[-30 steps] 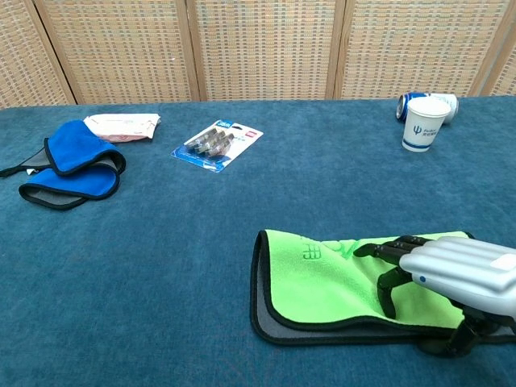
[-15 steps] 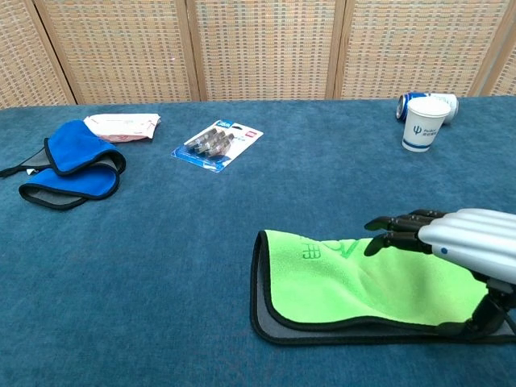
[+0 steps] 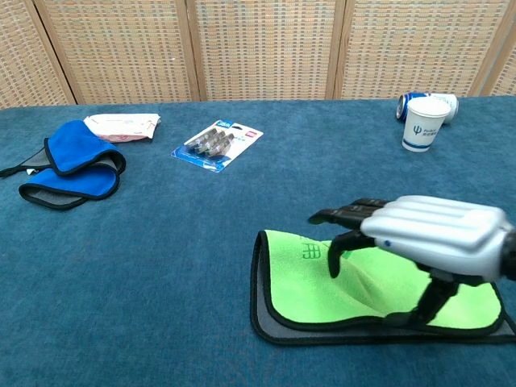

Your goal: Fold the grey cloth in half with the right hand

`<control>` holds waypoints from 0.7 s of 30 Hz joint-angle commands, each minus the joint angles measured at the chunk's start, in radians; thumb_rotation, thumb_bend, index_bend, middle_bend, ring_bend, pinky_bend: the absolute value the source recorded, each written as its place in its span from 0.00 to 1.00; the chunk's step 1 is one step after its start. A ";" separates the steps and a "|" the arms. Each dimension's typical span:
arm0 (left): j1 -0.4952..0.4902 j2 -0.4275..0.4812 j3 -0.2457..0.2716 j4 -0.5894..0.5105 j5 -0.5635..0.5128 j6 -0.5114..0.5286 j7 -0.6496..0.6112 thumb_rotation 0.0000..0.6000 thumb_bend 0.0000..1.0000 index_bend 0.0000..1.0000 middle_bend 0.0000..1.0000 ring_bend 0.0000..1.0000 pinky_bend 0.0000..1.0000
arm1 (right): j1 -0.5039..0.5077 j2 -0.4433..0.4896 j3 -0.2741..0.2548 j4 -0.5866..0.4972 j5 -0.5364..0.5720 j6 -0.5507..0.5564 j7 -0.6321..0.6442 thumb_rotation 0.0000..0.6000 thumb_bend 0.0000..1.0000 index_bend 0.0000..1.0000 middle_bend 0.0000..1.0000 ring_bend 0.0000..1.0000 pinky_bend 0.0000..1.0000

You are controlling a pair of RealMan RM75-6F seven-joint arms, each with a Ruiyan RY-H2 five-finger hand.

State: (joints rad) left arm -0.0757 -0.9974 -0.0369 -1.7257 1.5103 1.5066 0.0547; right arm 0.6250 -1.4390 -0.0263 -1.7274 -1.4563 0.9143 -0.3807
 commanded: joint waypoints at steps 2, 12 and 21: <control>-0.001 0.002 -0.005 0.002 -0.011 -0.003 -0.006 1.00 0.08 0.00 0.00 0.00 0.00 | 0.037 -0.066 0.025 0.041 0.033 -0.054 -0.046 1.00 0.27 0.35 0.00 0.00 0.00; -0.004 0.004 -0.012 0.009 -0.032 -0.013 -0.017 1.00 0.08 0.00 0.00 0.00 0.00 | 0.087 -0.181 0.058 0.105 0.136 -0.101 -0.170 1.00 0.27 0.38 0.00 0.00 0.00; -0.004 0.007 -0.014 0.010 -0.034 -0.016 -0.023 1.00 0.08 0.00 0.00 0.00 0.00 | 0.092 -0.191 0.055 0.106 0.172 -0.079 -0.210 1.00 0.27 0.39 0.00 0.00 0.00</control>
State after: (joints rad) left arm -0.0801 -0.9908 -0.0507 -1.7155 1.4757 1.4904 0.0312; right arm 0.7166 -1.6305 0.0301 -1.6213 -1.2844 0.8343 -0.5893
